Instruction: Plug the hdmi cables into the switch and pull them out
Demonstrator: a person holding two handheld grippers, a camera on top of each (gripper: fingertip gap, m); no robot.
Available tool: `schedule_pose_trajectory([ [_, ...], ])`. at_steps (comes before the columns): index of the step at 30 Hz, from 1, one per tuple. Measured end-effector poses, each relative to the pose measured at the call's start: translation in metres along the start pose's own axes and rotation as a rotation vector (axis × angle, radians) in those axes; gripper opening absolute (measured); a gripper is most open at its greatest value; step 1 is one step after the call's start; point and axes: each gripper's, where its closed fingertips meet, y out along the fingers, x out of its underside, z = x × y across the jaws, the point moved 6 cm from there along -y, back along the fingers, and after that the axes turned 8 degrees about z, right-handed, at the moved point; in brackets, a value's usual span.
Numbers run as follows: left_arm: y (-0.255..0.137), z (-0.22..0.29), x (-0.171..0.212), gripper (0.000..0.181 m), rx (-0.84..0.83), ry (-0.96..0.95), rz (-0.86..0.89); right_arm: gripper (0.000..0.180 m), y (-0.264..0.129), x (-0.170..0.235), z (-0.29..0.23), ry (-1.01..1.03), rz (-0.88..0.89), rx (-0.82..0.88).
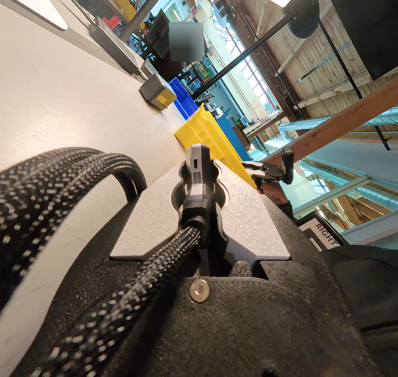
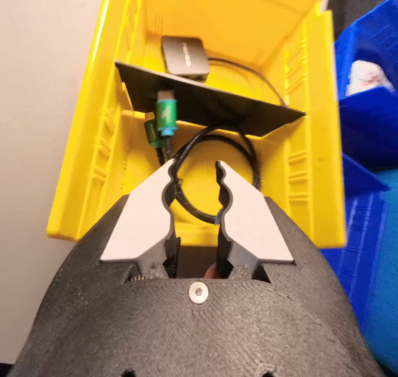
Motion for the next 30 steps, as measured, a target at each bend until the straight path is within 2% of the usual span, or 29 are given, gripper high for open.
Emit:
schedule_pose_trajectory([
  [4, 0.001, 0.001, 0.001, 0.019, 0.000, 0.005, -0.006, 0.042, -0.028, -0.029, 0.002, -0.018, 0.114, 0.035],
  [8, 0.002, 0.002, 0.002, 0.019, 0.004, 0.010, -0.009, 0.041, -0.032, -0.076, -0.057, -0.088, 0.288, -0.160],
  [13, 0.003, 0.006, 0.003, 0.019, 0.014, 0.021, -0.008, 0.041, 0.000, -0.124, -0.172, -0.215, 0.444, -0.503],
  [17, 0.003, 0.011, 0.004, 0.019, 0.023, 0.037, -0.016, 0.040, 0.042, -0.148, -0.254, -0.296, 0.476, -0.725],
  [23, 0.002, 0.009, 0.004, 0.019, 0.014, 0.044, -0.022, 0.039, 0.088, -0.148, -0.321, -0.473, 0.380, -0.947],
  [26, 0.001, 0.007, 0.003, 0.019, 0.002, 0.042, -0.017, 0.034, 0.098, -0.138, -0.327, -0.533, 0.347, -0.951],
  [30, 0.000, 0.004, 0.002, 0.019, -0.009, 0.033, -0.010, 0.015, 0.100, -0.130, -0.323, -0.502, 0.405, -0.923],
])
